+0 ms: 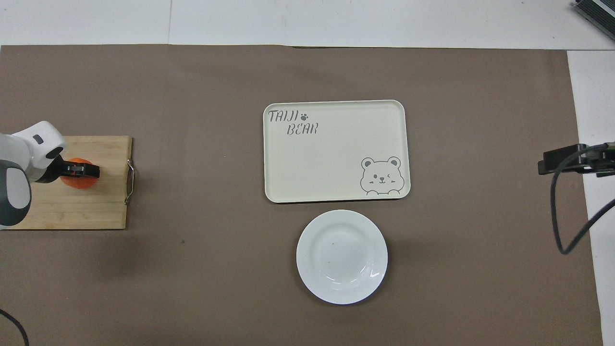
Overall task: Place orange and plate with both arms
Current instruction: 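Lower the left gripper onto the orange on the cutting board and close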
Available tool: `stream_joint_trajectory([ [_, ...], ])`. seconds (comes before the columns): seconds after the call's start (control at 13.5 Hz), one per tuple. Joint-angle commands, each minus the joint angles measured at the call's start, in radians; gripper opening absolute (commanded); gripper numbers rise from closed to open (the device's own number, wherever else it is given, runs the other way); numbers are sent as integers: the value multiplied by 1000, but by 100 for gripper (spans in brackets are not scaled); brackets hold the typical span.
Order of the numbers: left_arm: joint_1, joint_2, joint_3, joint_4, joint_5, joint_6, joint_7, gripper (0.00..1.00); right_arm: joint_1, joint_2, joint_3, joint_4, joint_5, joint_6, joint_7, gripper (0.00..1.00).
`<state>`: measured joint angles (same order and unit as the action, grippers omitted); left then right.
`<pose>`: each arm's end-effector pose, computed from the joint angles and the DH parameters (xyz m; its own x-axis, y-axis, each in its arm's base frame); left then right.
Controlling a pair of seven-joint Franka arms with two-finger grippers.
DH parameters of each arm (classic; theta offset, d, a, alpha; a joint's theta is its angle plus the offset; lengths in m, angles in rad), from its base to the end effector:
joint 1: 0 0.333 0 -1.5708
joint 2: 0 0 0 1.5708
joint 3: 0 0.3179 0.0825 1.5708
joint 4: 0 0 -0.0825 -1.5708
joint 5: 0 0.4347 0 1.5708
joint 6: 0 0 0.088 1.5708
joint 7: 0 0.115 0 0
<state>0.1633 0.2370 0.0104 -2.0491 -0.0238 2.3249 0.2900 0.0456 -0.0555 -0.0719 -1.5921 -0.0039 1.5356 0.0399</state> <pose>0.6201 0.1082 0.2883 0.9941 -0.1003 0.0415 -0.1006 -0.9949 0.0038 0.5840 -0.0170 0.6371 0.9978 -0.0662 -0.0011 -0.0662 -0.9978 0.0000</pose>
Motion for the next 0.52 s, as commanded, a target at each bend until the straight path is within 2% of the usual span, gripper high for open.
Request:
stream_joint_trajectory([
  [0.0,-1,-4,-6,0,-12,-2,-18,0,-10,-12,4,-11,19,-3,15,100],
  [0.15,-5,-4,-6,49,-12,-50,-21,0,-10,-12,4,-11,19,-3,15,100],
  [0.45,-25,-11,-12,206,-12,-251,-84,0,-10,-10,4,-11,19,-3,15,100],
])
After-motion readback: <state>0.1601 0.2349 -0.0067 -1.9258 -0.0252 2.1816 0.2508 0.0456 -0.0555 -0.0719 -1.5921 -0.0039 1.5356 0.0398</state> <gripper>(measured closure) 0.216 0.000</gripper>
